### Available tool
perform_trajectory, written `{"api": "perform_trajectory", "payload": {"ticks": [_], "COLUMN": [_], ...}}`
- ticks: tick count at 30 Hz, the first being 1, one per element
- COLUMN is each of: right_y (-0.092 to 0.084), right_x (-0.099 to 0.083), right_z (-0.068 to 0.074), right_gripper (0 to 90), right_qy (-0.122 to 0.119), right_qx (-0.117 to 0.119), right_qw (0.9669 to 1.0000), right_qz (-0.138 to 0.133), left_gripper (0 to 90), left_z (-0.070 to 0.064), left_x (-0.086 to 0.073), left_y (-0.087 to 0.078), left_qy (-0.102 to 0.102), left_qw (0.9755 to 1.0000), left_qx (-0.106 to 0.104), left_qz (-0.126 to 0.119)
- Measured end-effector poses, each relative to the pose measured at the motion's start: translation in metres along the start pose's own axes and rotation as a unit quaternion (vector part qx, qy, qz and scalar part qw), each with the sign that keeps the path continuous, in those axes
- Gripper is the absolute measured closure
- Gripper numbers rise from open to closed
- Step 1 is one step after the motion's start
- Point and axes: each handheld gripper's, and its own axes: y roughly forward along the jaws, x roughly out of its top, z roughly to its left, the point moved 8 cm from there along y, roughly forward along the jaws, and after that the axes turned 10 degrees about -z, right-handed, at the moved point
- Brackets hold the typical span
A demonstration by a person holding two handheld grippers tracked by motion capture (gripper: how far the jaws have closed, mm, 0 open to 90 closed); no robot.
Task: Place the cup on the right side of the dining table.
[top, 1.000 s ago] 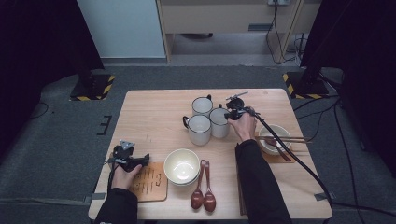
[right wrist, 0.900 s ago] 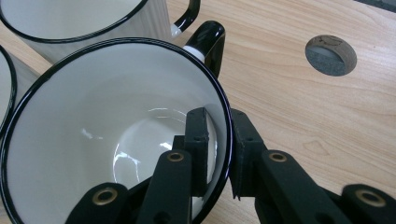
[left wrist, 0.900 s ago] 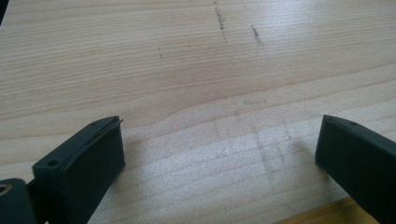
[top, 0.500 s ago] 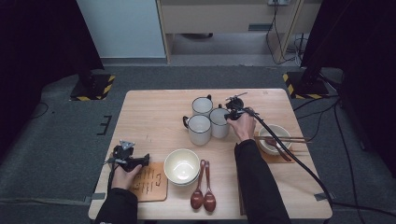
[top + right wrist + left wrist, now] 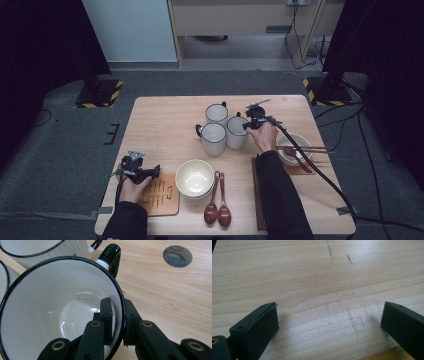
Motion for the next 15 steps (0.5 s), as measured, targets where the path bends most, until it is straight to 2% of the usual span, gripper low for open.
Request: {"api": "perform_trajectory", "payload": {"ticks": [5,15], "right_y": [-0.006,-0.018], "right_x": [0.002,0.01], "right_z": [0.0,-0.005], "right_gripper": [81.5,82.4], "right_qy": [-0.001,0.005], "right_qx": [0.005,0.008], "right_qw": [1.0,0.9996], "right_qz": [-0.001,-0.025], "left_gripper": [0.2,0.2], "left_z": [0.0,0.0], "left_x": [0.0,0.0], "left_y": [0.0,0.0], "left_qy": [0.0,0.0], "left_qw": [1.0,1.0], "left_qx": [0.0,0.0], "left_qz": [0.0,0.0]}}
